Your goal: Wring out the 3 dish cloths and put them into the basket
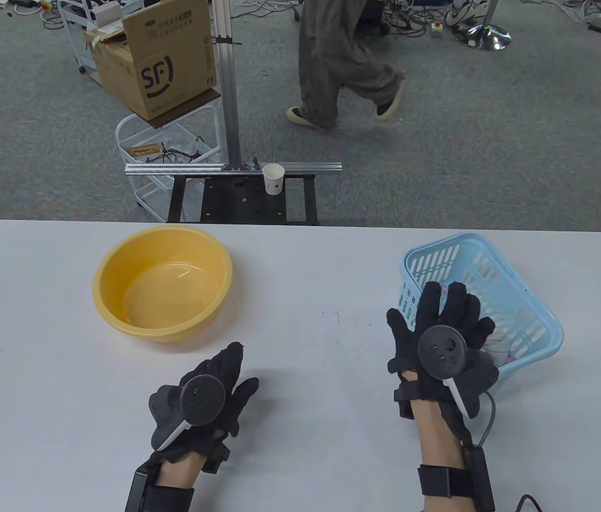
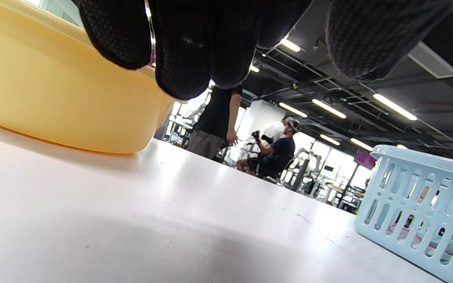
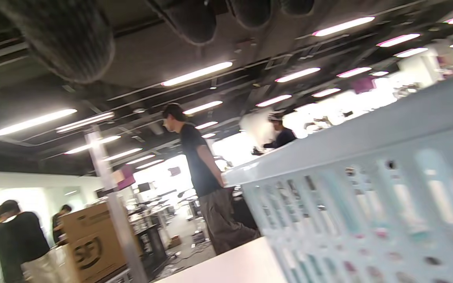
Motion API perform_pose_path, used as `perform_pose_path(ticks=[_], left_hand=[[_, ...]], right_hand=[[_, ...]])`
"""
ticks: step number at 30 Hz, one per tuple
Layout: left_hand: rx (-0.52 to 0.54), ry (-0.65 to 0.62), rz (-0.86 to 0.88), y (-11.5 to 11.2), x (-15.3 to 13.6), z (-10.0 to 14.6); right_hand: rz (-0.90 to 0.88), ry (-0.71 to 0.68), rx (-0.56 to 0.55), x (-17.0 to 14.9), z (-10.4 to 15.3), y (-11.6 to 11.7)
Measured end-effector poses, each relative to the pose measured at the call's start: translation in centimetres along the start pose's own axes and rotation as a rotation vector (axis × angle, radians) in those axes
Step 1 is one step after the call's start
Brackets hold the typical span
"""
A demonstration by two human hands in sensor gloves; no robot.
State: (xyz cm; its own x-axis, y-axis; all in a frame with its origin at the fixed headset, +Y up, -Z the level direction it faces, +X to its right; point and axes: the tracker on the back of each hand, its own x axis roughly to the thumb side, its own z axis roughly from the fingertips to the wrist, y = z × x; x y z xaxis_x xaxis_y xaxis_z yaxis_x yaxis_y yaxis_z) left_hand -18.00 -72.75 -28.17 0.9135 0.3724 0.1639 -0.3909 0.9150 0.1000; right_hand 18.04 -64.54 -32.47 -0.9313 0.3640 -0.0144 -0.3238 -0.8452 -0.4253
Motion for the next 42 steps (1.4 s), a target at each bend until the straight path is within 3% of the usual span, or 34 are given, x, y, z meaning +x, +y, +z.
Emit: perform_pose_path(ticks=[9,19,31,42], left_hand=[[-0.011,0.016,-0.029,0.1,-0.2,-0.1],[-0.067,0.048,-0.036,-0.2,-0.9,-0.4],[-0.139,0.088,-0.071,-0.4,-0.5,-0.3],[-0.164,0.115,-0.08,-0.5,-0.8,-0.3]], right_hand=[[-0.031,-0.206,0.102,3.3,3.7,5.6],[0.011,-0.304,0.235,4.2,6.7,10.0],[0.038,-0.343,0.325,3.4,7.7,11.2],[0.026,-0.346,0.335,3.7,7.7,11.3]])
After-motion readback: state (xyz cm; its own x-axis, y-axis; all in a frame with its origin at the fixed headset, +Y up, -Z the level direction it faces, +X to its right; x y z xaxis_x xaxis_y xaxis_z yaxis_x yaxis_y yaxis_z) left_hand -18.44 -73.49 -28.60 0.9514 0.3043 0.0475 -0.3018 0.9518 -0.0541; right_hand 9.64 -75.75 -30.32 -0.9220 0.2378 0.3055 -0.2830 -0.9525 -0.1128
